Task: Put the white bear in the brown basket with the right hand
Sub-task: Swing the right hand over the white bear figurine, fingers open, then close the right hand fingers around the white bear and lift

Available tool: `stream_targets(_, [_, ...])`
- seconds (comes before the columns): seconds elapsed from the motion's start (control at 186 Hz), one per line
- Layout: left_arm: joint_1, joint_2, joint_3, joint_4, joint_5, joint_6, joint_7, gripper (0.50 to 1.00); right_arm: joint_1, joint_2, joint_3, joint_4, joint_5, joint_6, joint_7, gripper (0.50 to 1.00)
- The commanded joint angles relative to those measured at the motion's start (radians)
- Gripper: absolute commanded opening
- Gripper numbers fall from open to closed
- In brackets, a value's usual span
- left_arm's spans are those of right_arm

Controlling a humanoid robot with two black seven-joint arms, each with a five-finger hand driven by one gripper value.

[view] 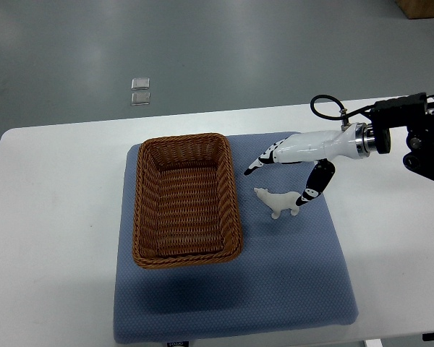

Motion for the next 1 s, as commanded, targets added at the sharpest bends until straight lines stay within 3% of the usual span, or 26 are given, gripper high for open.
stream_targets(0.0, [0.0, 0.0, -0.001, 0.0, 0.0, 0.0, 0.0, 1.0, -0.039, 0.005, 0.0, -0.019, 0.009, -0.014, -0.019, 0.915])
stream_targets(0.334, [0.0, 0.0, -0.001, 0.0, 0.0, 0.0, 0.0, 1.0, -0.089, 0.01, 0.006, -0.03, 0.037, -0.054, -0.059, 0.903])
stream_targets(0.496, [0.0, 0.0, -0.001, 0.001, 0.0, 0.0, 0.0, 1.0, -0.102, 0.037, 0.008, -0.054, 0.038, -0.057, -0.108, 0.903])
stream_targets(0.744, [0.0, 0.0, -0.001, 0.0, 0.0, 0.0, 0.0, 1.0, -0.122, 0.047, 0.008, -0.063, 0.042, -0.065, -0.116, 0.901])
stream_targets(0.997, [0.0, 0.0, -0.001, 0.0, 0.0, 0.0, 0.0, 1.0, -0.126, 0.053, 0.008, -0.065, 0.042, -0.068, -0.128, 0.836])
